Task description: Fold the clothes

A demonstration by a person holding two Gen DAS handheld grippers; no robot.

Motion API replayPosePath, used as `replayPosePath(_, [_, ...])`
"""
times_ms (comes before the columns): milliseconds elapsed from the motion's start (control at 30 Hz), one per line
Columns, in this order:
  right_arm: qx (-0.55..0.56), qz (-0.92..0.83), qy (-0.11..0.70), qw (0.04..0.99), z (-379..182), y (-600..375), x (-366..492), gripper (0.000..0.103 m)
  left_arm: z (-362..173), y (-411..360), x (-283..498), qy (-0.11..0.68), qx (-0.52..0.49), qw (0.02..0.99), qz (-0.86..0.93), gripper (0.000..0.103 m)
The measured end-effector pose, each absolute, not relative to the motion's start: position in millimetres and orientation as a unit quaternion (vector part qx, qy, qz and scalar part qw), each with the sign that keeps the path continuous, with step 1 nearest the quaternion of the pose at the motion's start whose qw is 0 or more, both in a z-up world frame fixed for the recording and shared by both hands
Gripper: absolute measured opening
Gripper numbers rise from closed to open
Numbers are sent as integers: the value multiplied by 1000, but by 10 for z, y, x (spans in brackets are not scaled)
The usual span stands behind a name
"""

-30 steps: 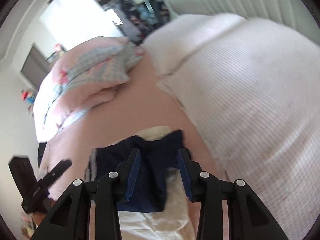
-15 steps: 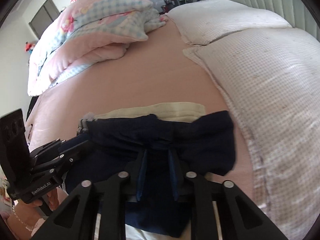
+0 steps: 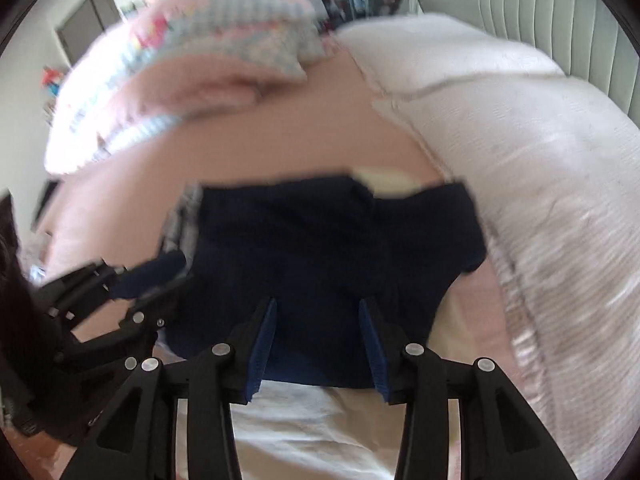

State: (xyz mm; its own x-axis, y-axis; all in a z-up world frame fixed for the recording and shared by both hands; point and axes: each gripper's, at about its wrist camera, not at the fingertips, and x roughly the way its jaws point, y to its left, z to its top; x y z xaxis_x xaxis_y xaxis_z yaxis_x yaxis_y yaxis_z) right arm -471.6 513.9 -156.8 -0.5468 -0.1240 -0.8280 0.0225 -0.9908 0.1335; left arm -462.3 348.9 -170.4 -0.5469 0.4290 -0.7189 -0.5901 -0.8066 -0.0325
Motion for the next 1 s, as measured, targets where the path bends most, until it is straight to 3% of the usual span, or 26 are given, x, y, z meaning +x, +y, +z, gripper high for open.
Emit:
replayPosePath(200, [492, -870, -36, 13, -1529, 5216, -4587, 42, -1650, 3274, -4445, 175, -355, 226, 890, 25])
replayPosePath(400, [479, -876, -34, -31, -1116, 5222, -4217, 44, -1288, 2722, -4197, 61, -392, 245, 885, 27])
replayPosePath(467, [468, -882, -44, -33, -956, 5127, -4075, 50, -1147, 2513, -4043, 37, -394, 252, 883, 44])
replayPosePath(533, [453, -889, -59, -33, -788, 5021, -3902, 57, -1004, 2294, -3867, 18, -392, 255, 884, 53])
replayPosePath(700, [431, -896, -110, 3, -473, 4551, -3586, 58, -614, 1647, -3415, -12, -374, 242, 895, 65])
replayPosePath(767, [429, -898, -94, 22, -342, 4231, -3417, 66, -466, 1389, -3258, -15, -367, 226, 902, 70])
replayPosePath(800, [428, -900, -80, 29, -295, 4017, -3369, 75, -390, 1262, -3201, -18, -363, 215, 906, 72])
replayPosePath(867, [426, -902, -52, 42, -201, 3590, -3274, 81, -232, 1008, -3126, -25, -355, 187, 916, 84])
replayPosePath(1000, [430, -901, -19, 45, -85, 2776, -3175, 97, 36, 580, -2996, -16, -346, 111, 931, 86])
